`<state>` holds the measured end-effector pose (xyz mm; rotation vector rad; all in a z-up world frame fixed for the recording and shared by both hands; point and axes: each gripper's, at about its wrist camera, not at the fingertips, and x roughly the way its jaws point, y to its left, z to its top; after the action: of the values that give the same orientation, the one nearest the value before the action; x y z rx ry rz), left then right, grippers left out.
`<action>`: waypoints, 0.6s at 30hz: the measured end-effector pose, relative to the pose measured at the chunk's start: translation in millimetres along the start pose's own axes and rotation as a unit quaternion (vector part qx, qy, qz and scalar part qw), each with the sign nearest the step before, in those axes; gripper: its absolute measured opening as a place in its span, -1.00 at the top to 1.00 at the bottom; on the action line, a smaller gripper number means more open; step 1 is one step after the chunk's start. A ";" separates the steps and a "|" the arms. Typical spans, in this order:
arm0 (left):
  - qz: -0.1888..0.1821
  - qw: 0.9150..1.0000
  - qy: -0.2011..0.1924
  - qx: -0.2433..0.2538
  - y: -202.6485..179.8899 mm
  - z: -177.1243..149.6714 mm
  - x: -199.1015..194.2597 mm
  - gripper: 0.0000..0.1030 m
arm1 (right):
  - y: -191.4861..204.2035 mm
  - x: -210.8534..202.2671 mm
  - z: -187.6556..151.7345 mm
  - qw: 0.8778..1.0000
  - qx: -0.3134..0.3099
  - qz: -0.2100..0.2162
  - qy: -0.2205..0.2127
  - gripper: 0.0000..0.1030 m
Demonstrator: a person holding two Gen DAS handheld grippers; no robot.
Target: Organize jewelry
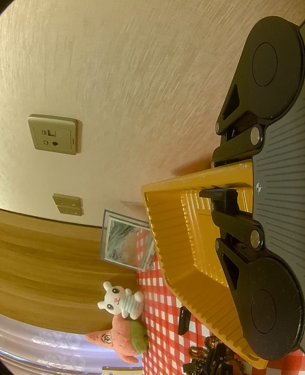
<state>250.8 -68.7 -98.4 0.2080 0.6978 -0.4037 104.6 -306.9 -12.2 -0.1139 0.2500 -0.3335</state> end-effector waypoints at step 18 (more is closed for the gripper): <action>0.004 1.000 -0.019 0.006 -3.5 -3.9 -11.3 0.85 | 0.0 0.2 -1.0 1.000 0.000 0.001 0.000 0.93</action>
<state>239.2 -67.4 -94.0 0.2147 0.6573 -0.4031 104.5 -307.0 -13.2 -0.1127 0.2506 -0.3321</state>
